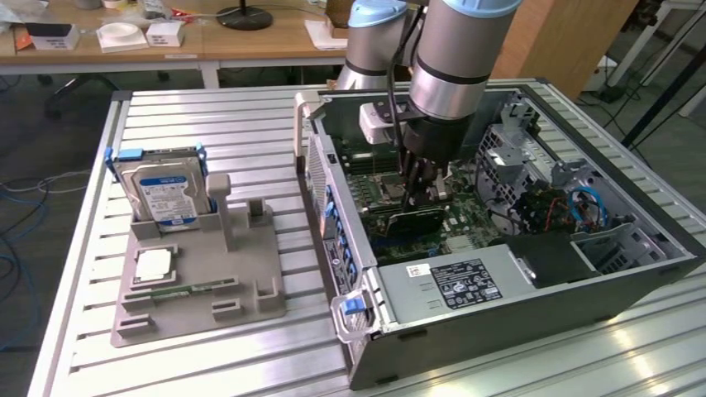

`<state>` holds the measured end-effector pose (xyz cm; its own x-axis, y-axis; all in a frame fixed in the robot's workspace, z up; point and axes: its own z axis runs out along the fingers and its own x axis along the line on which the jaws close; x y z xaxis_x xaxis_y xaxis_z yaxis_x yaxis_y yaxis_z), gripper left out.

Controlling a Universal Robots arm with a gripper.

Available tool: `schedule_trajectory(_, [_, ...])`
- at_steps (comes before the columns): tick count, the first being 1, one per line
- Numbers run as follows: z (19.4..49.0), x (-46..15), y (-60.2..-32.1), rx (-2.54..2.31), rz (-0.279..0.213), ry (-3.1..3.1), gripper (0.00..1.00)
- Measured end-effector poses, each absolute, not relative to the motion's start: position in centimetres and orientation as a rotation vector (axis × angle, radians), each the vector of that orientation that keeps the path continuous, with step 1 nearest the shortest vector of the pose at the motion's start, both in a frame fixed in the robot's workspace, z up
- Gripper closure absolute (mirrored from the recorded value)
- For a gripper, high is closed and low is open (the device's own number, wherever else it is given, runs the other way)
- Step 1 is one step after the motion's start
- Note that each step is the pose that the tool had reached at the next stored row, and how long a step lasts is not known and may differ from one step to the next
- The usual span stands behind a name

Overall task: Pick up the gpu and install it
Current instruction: 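Press down on the gpu until it lock into place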

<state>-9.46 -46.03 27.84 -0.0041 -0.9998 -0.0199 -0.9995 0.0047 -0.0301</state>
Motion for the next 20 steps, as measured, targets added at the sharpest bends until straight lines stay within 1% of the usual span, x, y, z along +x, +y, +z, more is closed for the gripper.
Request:
schedule_trajectory(8, [26.7, -9.4, -46.0, -2.191, -0.014, 2.201, 0.89])
schedule_trajectory(15, [26.4, -9.4, -46.0, -2.192, -0.015, 2.201, 0.89])
schedule_trajectory(18, [26.4, -9.4, -46.0, -2.191, -0.014, 2.2, 0.89])
schedule_trajectory(20, [27.2, -9.4, -46.0, -2.191, -0.014, 2.2, 0.89])
